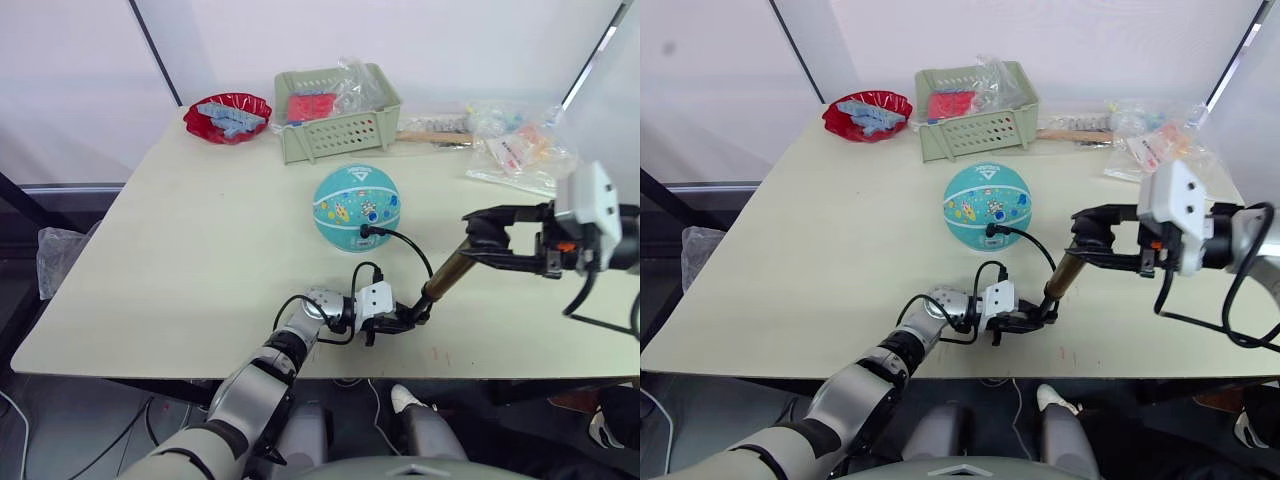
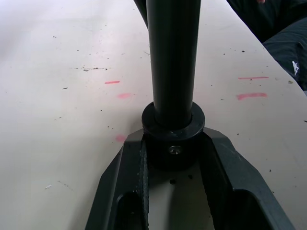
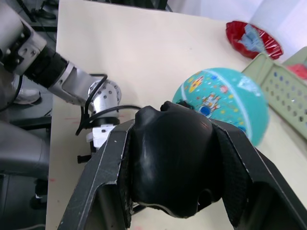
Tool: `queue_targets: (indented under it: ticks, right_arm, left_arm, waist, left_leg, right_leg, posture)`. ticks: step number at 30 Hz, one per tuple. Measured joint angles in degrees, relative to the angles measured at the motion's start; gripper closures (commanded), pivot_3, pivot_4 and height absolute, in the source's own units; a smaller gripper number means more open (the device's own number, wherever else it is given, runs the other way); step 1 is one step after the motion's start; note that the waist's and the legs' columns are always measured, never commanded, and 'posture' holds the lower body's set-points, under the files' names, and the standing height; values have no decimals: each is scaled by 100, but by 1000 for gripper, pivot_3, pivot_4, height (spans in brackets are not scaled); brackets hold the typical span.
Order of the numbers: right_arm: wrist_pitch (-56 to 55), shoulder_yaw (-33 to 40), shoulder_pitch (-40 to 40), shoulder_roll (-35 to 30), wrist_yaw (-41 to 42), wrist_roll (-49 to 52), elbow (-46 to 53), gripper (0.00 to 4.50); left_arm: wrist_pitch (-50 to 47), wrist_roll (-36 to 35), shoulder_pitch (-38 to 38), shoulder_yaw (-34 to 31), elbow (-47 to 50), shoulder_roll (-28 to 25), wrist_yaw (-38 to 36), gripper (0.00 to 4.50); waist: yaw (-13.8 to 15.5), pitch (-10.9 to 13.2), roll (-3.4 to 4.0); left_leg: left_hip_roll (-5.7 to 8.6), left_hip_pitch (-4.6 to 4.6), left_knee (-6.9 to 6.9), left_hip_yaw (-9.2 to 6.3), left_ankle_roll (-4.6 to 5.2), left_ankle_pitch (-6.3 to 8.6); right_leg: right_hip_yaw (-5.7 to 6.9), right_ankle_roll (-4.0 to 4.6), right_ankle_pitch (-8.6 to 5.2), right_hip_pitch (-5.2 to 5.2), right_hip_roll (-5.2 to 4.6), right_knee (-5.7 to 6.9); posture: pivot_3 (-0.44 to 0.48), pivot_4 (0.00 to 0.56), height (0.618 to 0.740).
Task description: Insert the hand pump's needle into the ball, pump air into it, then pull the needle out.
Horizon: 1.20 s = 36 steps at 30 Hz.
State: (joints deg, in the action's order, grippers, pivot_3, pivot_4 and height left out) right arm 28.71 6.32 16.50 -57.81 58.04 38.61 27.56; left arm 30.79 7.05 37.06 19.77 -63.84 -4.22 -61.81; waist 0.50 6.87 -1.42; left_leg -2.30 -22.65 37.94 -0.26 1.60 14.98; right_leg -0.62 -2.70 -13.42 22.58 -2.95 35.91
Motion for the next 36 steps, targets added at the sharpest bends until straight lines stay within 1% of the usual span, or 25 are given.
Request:
queue_targets:
  ticks: [4, 6, 11, 17, 21, 27, 28, 36]
  right_arm:
    - [-217, -236, -140, 171, -59, -277, -76, 2560]
    - [-635, -623, -378, 453, -169, -749, -176, 2560]
    - [-1153, -1013, -558, 780, -302, -1295, -413, 2560]
    - [-1187, -1082, -581, 873, -324, -1405, -520, 2560]
    - [-711, -880, -361, 786, -221, -1032, -617, 2560]
    - [167, -316, 161, 284, 20, -181, -447, 2560]
    - [408, -161, 342, 196, 29, 76, -424, 2560]
    - [1381, 596, 1150, -373, 44, 1149, -391, 2560]
  left_arm:
    - [0, 0, -6, 0, 1, 4, -15, 3469]
    - [0, 0, -16, -2, 1, -7, -16, 3469]
    - [-1, 1, -16, -1, 1, -21, -6, 3469]
    - [-1, 1, -12, -1, 3, -2, -24, 3469]
    - [-1, -12, 6, -6, 4, 24, -25, 3469]
    - [1, -47, 45, -8, 14, 54, -93, 3469]
    - [1, -49, 51, -11, 15, 53, -89, 3469]
    - [2, -54, 57, -13, 24, 61, -97, 3469]
  waist:
    - [8, -3, 4]
    - [8, -5, 5]
    - [4, -11, 0]
    - [14, -3, 4]
    - [20, 33, 26]
    - [33, 76, 45]
    - [32, 87, 51]
    - [31, 108, 68]
  left_leg:
    - [6, -1, -2, 0, 0, 0]
    - [7, 0, -2, 0, 0, 0]
    - [6, 2, -2, 0, 0, 0]
    - [8, 0, -2, 1, 0, 0]
    - [9, -12, 8, 1, 0, 0]
    - [15, -29, 6, 1, 0, 0]
    - [15, -29, 7, 2, 0, 0]
    - [14, -29, 6, 1, 0, 0]
  right_leg:
    - [0, 2, 0, 1, 3, 0]
    - [-1, 2, 0, 1, 10, 0]
    - [-1, 1, 0, 1, 17, 0]
    - [-1, 3, 0, 2, 16, 0]
    - [-1, 2, 3, 4, 13, 1]
    - [1, 5, 3, 10, 7, -2]
    - [0, 4, 3, 10, 4, -2]
    - [1, 3, 3, 10, -3, -2]
  posture:
    - [0, 150, 736]
    - [0, 150, 736]
    - [0, 150, 736]
    - [0, 150, 736]
    - [0, 150, 736]
    - [0, 150, 736]
    - [0, 150, 736]
    - [0, 150, 736]
